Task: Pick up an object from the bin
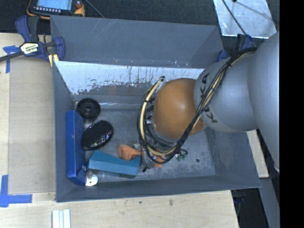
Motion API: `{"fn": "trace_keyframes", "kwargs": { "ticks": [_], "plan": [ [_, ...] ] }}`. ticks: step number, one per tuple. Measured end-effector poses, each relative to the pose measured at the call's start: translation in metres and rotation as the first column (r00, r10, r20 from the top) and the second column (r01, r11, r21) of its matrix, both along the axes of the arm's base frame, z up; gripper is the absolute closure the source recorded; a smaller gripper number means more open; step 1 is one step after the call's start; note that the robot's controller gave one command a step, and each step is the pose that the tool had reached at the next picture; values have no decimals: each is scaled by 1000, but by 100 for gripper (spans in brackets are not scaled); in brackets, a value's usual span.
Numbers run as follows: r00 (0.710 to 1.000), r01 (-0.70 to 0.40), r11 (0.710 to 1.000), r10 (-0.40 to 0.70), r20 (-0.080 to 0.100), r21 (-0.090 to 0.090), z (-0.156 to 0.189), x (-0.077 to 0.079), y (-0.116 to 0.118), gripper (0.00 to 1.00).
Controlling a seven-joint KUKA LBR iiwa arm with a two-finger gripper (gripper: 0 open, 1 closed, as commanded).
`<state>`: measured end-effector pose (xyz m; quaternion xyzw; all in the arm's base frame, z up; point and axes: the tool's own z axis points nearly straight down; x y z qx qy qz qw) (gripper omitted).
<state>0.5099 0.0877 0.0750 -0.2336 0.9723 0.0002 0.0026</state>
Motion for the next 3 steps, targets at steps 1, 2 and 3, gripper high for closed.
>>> {"fn": "trace_keyframes", "kwargs": {
  "ticks": [1, 2, 3],
  "plan": [
    [1000, -4, 1000, 4, -9, -7, 34, 22, 14, 100],
    [1000, -15, 1000, 15, -1, -4, 67, 31, 26, 100],
    [1000, -21, 1000, 21, -3, 0, 75, 1, 8, 100]
  ]
}}
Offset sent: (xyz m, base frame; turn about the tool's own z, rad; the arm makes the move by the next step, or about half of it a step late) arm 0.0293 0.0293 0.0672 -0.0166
